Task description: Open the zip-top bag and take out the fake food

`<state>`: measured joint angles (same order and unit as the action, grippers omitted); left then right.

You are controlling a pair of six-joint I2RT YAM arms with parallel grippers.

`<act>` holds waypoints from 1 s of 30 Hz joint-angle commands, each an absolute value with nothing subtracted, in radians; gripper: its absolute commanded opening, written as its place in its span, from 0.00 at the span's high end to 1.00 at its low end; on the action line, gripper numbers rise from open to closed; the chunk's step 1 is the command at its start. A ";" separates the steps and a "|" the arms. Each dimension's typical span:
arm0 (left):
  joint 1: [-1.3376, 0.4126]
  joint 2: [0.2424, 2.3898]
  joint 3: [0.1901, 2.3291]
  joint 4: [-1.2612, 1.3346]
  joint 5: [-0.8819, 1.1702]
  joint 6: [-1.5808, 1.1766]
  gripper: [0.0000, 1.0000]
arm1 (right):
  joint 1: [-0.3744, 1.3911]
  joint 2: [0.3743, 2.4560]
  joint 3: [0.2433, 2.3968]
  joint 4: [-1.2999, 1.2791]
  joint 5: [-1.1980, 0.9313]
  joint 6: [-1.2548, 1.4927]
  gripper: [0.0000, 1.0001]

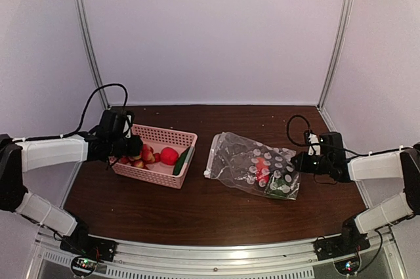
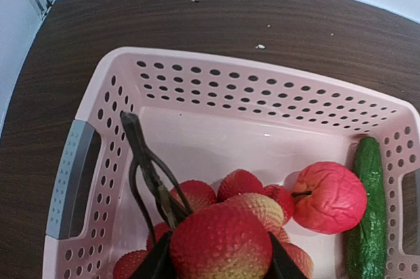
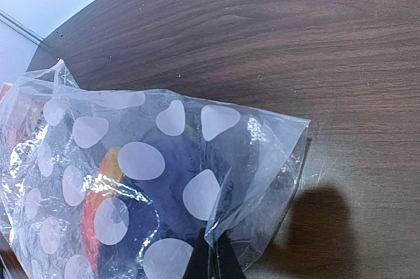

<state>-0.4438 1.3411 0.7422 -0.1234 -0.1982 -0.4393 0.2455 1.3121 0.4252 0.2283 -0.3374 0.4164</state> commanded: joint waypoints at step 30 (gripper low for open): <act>-0.537 1.464 0.928 0.049 0.338 -0.307 0.44 | 0.240 1.327 0.431 0.261 -0.403 0.362 1.00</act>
<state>-0.4492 1.4048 0.8532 -0.0284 0.1852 -0.3542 0.2451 1.3155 0.4252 0.2550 -0.3866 0.3870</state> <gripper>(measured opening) 0.605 0.002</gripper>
